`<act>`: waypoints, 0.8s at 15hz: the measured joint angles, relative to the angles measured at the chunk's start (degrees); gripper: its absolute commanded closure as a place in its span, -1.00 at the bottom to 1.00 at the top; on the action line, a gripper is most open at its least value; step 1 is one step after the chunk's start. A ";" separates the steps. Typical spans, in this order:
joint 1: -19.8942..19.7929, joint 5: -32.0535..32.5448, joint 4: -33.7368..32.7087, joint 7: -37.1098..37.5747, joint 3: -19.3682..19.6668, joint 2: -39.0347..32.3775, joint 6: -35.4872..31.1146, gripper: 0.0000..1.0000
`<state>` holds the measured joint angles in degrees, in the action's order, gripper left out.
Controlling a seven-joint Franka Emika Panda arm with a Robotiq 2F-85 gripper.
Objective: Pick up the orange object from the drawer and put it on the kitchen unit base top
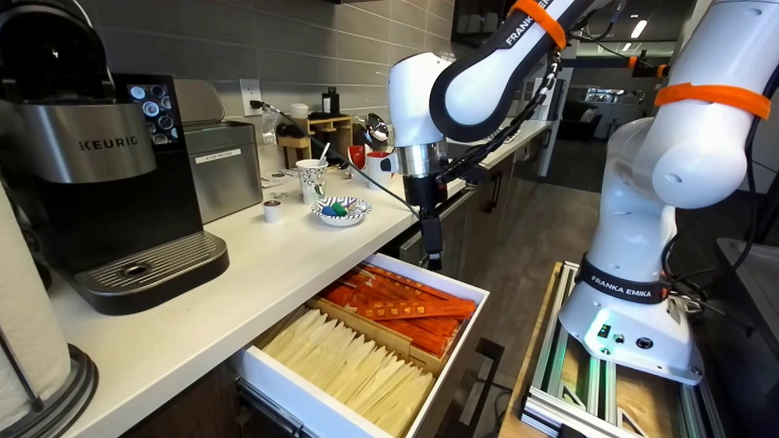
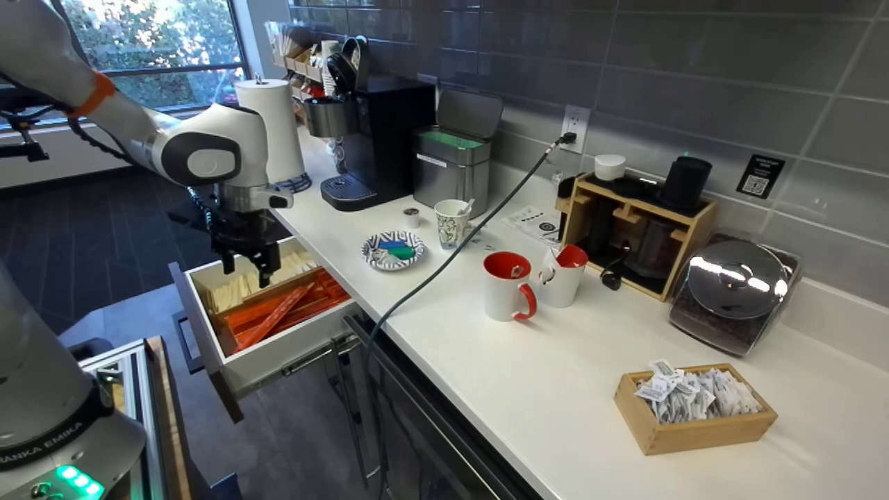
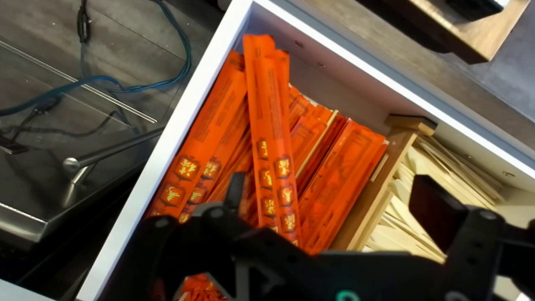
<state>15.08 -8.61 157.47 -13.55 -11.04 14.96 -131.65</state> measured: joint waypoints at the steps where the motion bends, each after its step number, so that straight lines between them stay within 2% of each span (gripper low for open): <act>1: 0.03 0.00 -0.14 0.03 0.01 0.13 0.00 -1.00; 5: 0.25 0.58 -0.19 -0.23 -0.06 0.74 0.01 -1.00; 7: 0.63 2.75 -0.23 -3.25 -0.26 -0.66 -1.37 -1.00; 12: 1.69 6.80 0.27 -13.15 -0.67 -8.57 -15.48 -1.00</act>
<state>16.77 -1.81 157.74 -26.70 -11.71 6.39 -147.13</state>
